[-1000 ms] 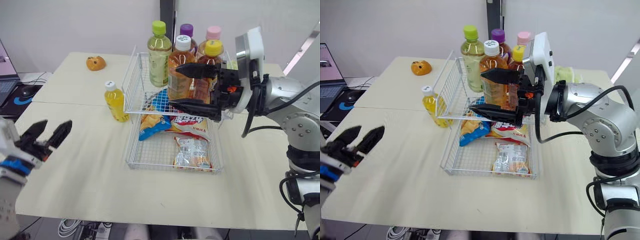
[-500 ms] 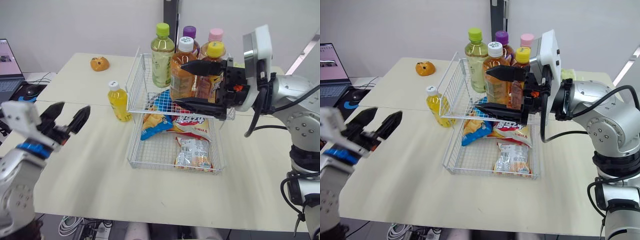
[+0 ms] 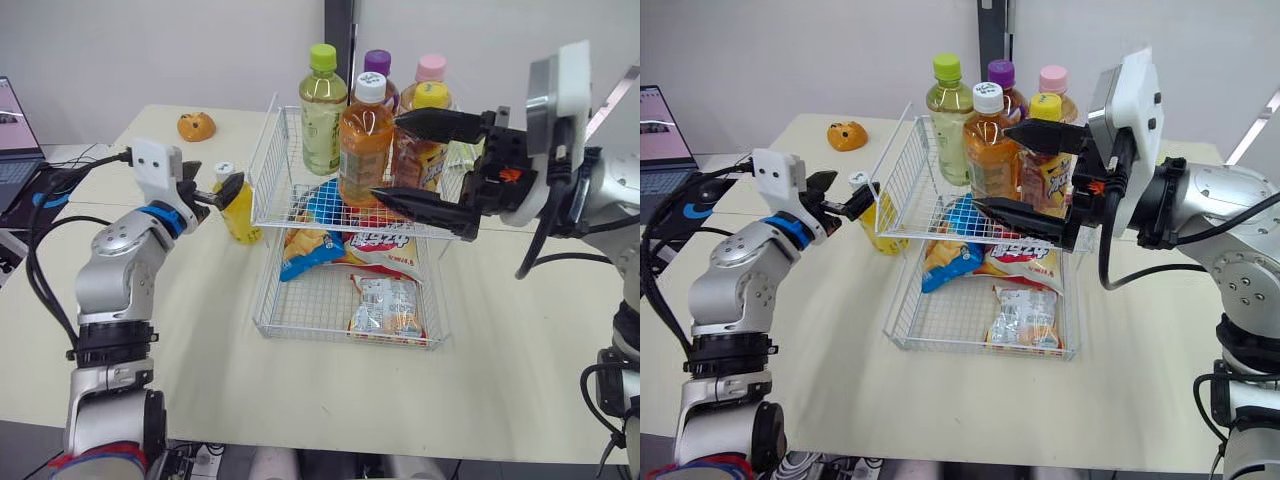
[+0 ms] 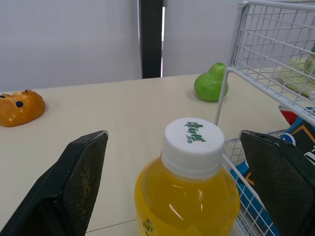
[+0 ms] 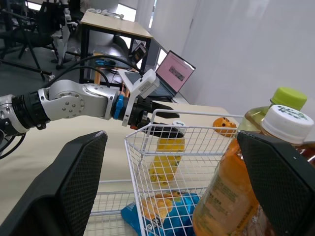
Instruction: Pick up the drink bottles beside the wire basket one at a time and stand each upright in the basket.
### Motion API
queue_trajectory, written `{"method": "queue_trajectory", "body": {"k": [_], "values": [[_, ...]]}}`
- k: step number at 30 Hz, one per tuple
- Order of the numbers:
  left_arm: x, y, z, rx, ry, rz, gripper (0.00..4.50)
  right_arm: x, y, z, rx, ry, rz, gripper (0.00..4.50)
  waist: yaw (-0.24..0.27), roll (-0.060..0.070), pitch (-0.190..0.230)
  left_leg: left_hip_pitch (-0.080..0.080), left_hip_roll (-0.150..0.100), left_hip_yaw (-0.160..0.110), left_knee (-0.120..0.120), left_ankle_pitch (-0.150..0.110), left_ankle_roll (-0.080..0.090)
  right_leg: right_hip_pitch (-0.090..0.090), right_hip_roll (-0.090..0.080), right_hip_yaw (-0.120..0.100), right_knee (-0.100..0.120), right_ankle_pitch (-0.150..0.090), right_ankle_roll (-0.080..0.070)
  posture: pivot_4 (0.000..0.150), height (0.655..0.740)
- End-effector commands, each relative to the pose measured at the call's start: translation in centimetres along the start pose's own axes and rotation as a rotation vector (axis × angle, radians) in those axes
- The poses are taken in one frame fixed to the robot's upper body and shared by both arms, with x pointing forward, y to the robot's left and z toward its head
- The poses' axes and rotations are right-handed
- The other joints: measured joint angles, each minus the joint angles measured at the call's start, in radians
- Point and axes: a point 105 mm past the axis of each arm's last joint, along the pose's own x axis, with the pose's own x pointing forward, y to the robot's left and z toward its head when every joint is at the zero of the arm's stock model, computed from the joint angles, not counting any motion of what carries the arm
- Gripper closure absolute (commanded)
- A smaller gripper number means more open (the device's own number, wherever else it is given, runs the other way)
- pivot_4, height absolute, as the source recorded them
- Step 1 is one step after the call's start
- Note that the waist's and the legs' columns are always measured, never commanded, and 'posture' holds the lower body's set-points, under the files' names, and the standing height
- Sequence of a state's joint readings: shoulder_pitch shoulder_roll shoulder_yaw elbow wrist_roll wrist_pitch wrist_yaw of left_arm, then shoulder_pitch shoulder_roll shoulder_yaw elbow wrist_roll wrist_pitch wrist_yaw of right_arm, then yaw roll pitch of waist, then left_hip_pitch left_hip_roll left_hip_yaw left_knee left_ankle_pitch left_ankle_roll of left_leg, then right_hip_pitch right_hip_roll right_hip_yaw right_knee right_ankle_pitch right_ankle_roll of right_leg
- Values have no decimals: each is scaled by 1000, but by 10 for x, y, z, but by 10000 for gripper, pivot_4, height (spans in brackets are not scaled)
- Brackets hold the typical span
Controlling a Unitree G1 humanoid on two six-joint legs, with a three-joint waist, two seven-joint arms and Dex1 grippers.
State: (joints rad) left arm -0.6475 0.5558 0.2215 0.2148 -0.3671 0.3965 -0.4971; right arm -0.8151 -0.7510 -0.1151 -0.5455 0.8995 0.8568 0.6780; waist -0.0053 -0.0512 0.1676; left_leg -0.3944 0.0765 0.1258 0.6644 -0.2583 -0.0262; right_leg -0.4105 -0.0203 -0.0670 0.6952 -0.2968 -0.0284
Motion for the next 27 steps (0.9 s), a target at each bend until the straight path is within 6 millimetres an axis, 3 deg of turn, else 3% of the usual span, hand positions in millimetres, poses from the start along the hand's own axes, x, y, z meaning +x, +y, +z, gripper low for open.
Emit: {"method": "queue_trajectory", "body": {"k": [1, 7, 10, 18, 20, 23, 27], "values": [[8, -3, 13, 47, -53, -20, 477, -6, 0, 10, -38, -17, -22, 0, 0, 0, 0, 0, 0, 0, 0, 0, 0, 0, 0, 0, 0, 0, 0, 1500, 7400], [18, -3, 13, 56, -64, -34, 477, -3, -4, 7, -36, -11, -35, 0, 0, 0, 0, 0, 0, 0, 0, 0, 0, 0, 0, 0, 0, 0, 0, 1500, 7400], [20, -6, 11, 52, -63, -53, 6380, -2, -4, 7, -37, -11, -36, 0, 0, 0, 0, 0, 0, 0, 0, 0, 0, 0, 0, 0, 0, 0, 0, 1500, 7400], [19, -6, 5, 41, -49, -59, 31317, -2, -3, 8, -39, -11, -39, 0, 0, 0, 0, 0, 0, 0, 0, 0, 0, 0, 0, 0, 0, 0, 0, 1500, 7400], [17, 1, 9, 24, -57, -42, 31309, -2, -2, 6, -36, -7, -36, 0, 0, 0, 0, 0, 0, 0, 0, 0, 0, 0, 0, 0, 0, 0, 0, 1500, 7400], [8, 4, 28, -10, -97, -114, 31301, -2, -2, 4, -34, -4, -38, 0, -3, 0, 0, 0, 0, 0, 0, 0, 0, 0, 0, 0, 0, 0, 0, 1500, 7400], [-11, 10, 77, -9, -144, -269, 31302, -2, -4, 4, -35, -8, -44, 0, -11, -1, 1, -4, 1, 1, 0, 0, -1, -5, 1, 0, 1, 0, 0, 1500, 7400]]}}
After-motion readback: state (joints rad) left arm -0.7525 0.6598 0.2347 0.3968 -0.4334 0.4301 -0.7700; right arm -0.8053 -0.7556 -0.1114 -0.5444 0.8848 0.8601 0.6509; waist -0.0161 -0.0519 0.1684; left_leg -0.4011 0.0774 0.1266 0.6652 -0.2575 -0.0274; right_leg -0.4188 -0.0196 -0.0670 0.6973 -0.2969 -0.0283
